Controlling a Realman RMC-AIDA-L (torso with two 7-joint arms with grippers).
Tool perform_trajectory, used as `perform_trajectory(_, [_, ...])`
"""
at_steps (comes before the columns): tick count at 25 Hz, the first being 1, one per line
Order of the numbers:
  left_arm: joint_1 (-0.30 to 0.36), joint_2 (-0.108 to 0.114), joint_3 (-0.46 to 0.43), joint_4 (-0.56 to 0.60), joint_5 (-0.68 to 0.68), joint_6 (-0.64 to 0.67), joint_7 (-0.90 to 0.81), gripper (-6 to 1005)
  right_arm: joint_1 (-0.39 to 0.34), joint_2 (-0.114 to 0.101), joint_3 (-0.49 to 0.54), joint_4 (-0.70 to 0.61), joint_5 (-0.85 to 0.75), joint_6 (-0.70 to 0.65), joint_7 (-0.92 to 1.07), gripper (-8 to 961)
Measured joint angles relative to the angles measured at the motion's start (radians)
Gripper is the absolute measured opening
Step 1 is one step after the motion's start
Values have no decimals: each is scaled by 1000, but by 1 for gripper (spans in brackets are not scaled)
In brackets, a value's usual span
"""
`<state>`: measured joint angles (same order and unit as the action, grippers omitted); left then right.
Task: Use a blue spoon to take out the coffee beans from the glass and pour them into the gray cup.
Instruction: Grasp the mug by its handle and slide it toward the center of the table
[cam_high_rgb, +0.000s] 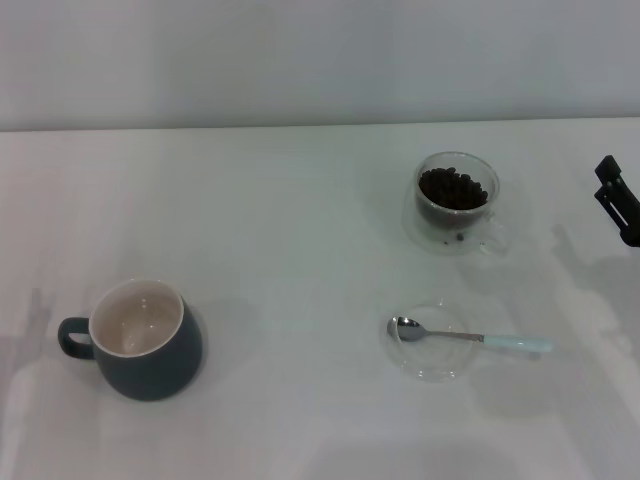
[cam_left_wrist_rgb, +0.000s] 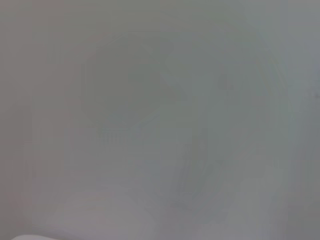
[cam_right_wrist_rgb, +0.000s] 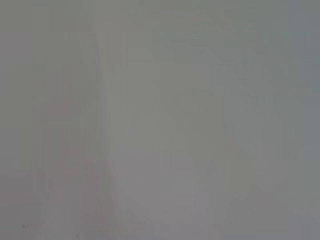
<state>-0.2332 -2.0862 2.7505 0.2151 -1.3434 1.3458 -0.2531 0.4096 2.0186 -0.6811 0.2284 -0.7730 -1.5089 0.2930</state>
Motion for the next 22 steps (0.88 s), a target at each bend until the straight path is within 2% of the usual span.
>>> perform_trajectory(22, [0,-2,0,1,1,1,0,789,-3,2,-6,-3,0,-4,0,863])
